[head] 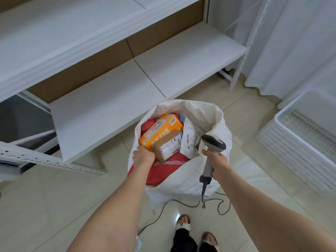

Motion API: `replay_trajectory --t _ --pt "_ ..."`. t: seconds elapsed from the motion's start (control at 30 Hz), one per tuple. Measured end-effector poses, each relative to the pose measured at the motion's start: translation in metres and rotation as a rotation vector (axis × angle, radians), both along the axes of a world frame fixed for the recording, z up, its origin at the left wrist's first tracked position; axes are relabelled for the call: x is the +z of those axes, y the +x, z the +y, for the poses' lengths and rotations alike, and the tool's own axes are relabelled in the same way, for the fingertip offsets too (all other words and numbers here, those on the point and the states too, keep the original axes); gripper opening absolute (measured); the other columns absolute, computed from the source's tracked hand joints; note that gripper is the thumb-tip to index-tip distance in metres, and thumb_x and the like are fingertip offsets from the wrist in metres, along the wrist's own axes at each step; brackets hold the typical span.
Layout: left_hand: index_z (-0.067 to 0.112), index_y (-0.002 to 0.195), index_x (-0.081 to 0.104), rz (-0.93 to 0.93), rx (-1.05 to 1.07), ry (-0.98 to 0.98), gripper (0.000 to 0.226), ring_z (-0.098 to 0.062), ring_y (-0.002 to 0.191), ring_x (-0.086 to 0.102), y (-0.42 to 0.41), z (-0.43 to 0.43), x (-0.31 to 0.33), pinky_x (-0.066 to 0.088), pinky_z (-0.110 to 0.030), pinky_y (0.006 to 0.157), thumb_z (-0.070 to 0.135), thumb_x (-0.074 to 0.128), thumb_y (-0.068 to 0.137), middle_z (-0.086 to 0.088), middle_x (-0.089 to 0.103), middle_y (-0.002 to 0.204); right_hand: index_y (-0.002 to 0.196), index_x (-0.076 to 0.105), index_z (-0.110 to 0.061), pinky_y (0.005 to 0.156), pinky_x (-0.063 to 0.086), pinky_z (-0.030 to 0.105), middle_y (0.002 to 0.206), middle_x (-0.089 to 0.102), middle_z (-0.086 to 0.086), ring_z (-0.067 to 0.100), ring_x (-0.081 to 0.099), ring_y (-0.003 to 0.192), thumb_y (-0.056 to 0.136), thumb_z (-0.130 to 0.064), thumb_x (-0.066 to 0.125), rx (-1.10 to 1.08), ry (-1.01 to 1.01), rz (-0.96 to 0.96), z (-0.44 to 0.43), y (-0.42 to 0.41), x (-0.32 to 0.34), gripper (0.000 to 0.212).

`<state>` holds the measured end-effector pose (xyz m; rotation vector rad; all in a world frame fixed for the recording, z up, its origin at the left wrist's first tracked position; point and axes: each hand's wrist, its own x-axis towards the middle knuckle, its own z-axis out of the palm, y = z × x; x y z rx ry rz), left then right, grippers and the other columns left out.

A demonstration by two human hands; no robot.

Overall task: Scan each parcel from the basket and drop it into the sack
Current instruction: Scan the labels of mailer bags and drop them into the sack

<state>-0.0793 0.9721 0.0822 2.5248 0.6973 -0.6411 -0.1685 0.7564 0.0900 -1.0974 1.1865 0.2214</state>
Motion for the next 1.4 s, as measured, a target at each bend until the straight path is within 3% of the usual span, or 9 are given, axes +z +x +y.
replay_trajectory --t 0.23,0.33,0.5,0.6,0.8,1.03,1.13,1.27,1.4 --pt "0.001 0.137 0.039 -0.038 0.332 0.013 0.050 -0.037 0.132 0.036 0.019 0.041 -0.040 0.030 -0.044 0.107 0.032 0.042 0.098 -0.022 0.040 0.142 0.113 0.055 -0.015 0.097 0.050 0.045 0.108 0.060 0.011 0.032 0.058 0.101 0.084 -0.011 0.070 -0.248 -0.020 0.021 0.038 -0.013 -0.036 0.033" --pt "0.000 0.138 0.040 -0.014 0.410 -0.018 0.050 -0.037 0.132 0.038 0.031 0.065 -0.067 0.029 -0.042 0.107 0.034 0.036 0.100 -0.024 0.041 0.141 0.117 0.057 -0.011 0.094 0.051 0.043 0.113 0.063 0.012 0.032 0.061 0.104 0.083 -0.011 0.070 -0.293 -0.064 0.038 0.055 -0.002 -0.062 0.037" --pt "0.005 0.135 0.050 0.201 0.481 -0.428 0.049 -0.032 0.124 0.051 0.046 0.105 -0.145 0.045 -0.040 0.098 0.032 0.041 0.095 -0.014 0.050 0.137 0.109 0.059 -0.018 0.095 0.052 0.046 0.111 0.063 0.012 0.032 0.062 0.102 0.080 -0.013 0.073 -0.237 -0.136 0.090 0.081 0.015 -0.099 0.033" --pt "0.014 0.109 0.064 0.394 0.591 -0.634 0.045 -0.025 0.093 0.063 0.046 0.111 -0.168 0.052 -0.033 0.072 0.046 0.049 0.081 -0.011 0.066 0.112 0.112 0.061 -0.012 0.092 0.053 0.043 0.103 0.064 0.011 0.030 0.063 0.098 0.080 -0.014 0.074 -0.228 -0.177 0.122 0.085 0.016 -0.113 0.035" --pt "0.016 0.090 0.068 0.527 0.529 -0.758 0.027 -0.021 0.076 0.064 0.042 0.087 -0.119 0.052 -0.029 0.069 0.040 0.062 0.080 -0.005 0.071 0.072 0.114 0.059 -0.010 0.092 0.051 0.043 0.098 0.062 0.010 0.030 0.060 0.095 0.080 -0.007 0.074 -0.192 -0.169 0.177 0.080 0.019 -0.120 0.038" --pt "0.016 0.092 0.061 0.254 0.471 -0.699 0.036 -0.020 0.078 0.060 0.061 0.078 -0.057 0.048 -0.033 0.074 0.041 0.074 0.069 -0.003 0.065 0.092 0.105 0.054 -0.003 0.087 0.050 0.041 0.078 0.054 0.010 0.032 0.055 0.088 0.082 0.005 0.066 -0.139 -0.112 0.169 0.081 0.031 -0.072 0.027" --pt "0.014 0.104 0.067 0.199 0.417 -0.743 0.068 -0.019 0.082 0.065 0.072 0.080 -0.028 0.050 -0.030 0.075 0.054 0.074 0.048 0.001 0.068 0.092 0.095 0.052 -0.002 0.085 0.051 0.042 0.079 0.055 0.011 0.028 0.056 0.077 0.083 0.004 0.062 -0.141 -0.082 0.101 0.085 0.033 -0.036 0.017" --pt "0.005 0.108 0.057 0.064 0.392 -0.838 0.038 -0.025 0.085 0.059 0.079 0.070 0.038 0.052 -0.034 0.070 0.030 0.064 0.080 -0.008 0.061 0.094 0.087 0.052 -0.007 0.066 0.049 0.035 0.080 0.055 0.011 0.022 0.054 0.069 0.084 0.007 0.057 -0.192 -0.011 -0.053 0.080 0.024 0.013 0.014" --pt "0.006 0.078 0.051 -0.290 0.522 -0.749 0.015 -0.030 0.077 0.056 0.076 0.060 0.104 0.050 -0.036 0.075 0.015 0.064 0.078 -0.011 0.059 0.082 0.086 0.051 -0.007 0.060 0.047 0.032 0.078 0.053 0.010 0.022 0.054 0.068 0.085 0.007 0.056 -0.271 0.042 -0.111 0.077 0.008 0.044 0.016"
